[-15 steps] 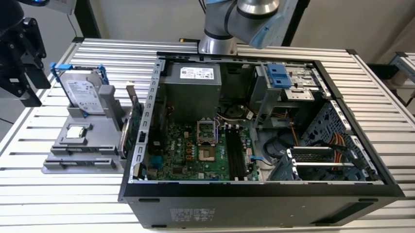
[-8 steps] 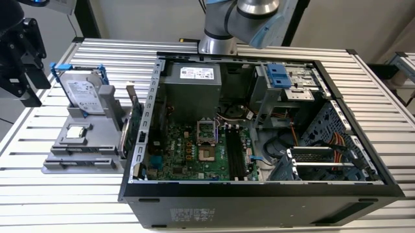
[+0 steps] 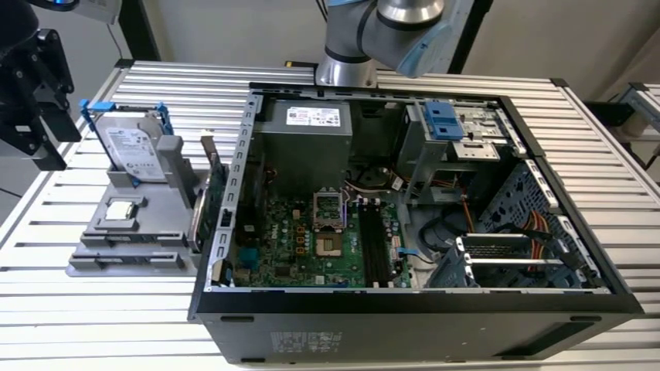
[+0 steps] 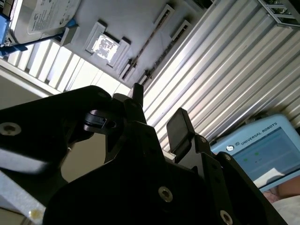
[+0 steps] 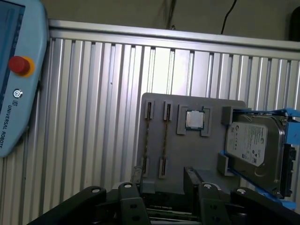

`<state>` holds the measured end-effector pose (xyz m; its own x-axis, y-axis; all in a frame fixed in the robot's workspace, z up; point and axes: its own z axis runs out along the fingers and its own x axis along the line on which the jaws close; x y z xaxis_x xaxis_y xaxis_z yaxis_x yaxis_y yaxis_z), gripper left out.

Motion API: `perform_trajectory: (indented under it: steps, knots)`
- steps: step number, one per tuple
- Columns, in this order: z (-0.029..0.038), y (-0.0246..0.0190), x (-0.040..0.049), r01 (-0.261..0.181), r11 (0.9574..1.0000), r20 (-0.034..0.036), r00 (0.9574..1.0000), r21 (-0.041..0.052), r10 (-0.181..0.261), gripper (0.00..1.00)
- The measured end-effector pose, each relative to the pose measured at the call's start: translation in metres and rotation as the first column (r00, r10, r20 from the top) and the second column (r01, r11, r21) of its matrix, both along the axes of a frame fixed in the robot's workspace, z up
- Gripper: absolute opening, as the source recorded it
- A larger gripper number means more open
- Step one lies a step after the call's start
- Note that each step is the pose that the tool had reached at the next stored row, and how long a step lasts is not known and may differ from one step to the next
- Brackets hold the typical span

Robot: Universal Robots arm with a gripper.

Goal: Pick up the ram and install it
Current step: 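Pick up the ram and move it above insertion slot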

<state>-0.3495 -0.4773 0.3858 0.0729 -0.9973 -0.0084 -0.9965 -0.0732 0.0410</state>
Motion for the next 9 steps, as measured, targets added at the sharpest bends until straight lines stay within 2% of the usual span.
perform_trajectory:
  steps: [3, 9]
  knots:
    - [-0.0017, 0.0, 0.0, 0.0, 1.0, 0.0019, 1.0, -0.0001, 0.0, 1.0]
    - [-0.0075, 0.0, -0.0005, 0.01, 0.9999, 0.0244, 0.9997, -0.007, -0.01, 1.0]
